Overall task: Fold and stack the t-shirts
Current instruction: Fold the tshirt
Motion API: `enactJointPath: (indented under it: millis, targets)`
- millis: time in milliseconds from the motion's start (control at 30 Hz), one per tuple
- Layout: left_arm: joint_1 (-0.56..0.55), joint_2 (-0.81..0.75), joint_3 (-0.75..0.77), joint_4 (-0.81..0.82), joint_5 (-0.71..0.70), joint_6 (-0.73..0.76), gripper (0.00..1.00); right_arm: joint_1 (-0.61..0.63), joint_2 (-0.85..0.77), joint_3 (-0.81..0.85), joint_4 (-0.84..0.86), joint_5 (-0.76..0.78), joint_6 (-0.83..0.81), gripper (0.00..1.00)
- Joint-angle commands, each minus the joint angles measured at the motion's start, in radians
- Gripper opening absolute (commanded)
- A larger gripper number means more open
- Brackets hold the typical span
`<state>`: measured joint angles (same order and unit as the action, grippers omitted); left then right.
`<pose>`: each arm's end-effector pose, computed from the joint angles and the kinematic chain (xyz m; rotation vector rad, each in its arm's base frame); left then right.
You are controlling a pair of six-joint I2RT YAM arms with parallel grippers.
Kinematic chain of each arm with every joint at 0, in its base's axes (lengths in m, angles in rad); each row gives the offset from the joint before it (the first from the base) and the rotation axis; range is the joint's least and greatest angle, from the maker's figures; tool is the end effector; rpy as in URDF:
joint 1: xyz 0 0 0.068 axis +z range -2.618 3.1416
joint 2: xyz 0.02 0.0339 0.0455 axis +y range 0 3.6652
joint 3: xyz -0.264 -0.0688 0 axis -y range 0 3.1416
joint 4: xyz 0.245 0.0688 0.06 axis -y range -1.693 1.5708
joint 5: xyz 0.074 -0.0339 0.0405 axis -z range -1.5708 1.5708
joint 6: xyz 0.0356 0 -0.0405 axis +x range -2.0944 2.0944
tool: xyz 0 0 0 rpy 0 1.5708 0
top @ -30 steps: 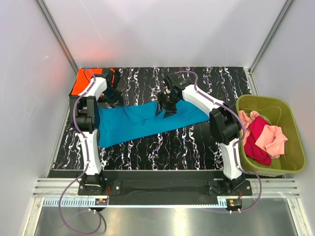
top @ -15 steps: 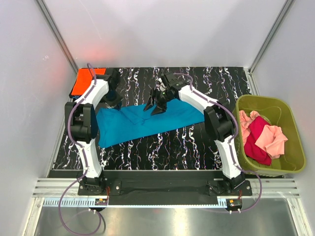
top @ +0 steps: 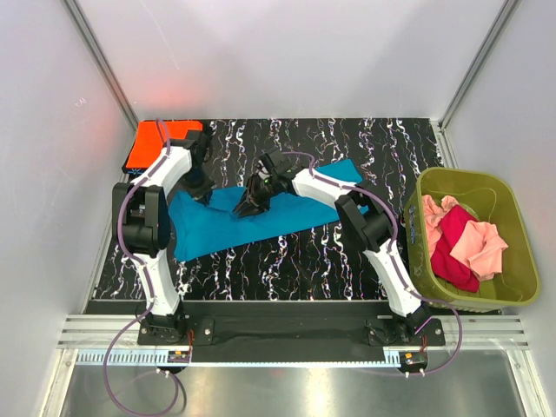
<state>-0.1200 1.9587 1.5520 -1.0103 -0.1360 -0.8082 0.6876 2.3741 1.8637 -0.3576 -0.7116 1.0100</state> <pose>0.3832 -0.0413 0.2081 -1.0072 2.7648 0.0777 0.3858 0.3469 0.1524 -0.0705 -2.7337 -1.4110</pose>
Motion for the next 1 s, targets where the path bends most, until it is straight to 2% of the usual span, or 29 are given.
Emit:
enactJointPath:
  millis: [0, 100, 233, 700, 967]
  targets:
    - [0.002, -0.006, 0.045, 0.016, -0.028, 0.018, 0.08, 0.007, 0.002, 0.037, -0.004, 0.067, 0.032, 0.31]
    - [0.002, 0.002, 0.056, 0.015, -0.027, 0.023, 0.08, 0.016, -0.007, 0.029, -0.044, 0.121, 0.027, 0.3]
    - [0.002, 0.006, 0.065, 0.013, -0.028, 0.026, 0.08, 0.018, -0.021, -0.005, -0.061, 0.188, 0.047, 0.34]
    - [0.002, 0.026, 0.082, 0.01, -0.02, 0.024, 0.09, 0.032, 0.08, 0.097, -0.086, 0.207, 0.068, 0.38]
    - [0.0, 0.029, 0.08, 0.016, -0.011, 0.027, 0.09, 0.033, 0.1, 0.137, -0.155, 0.27, 0.11, 0.38]
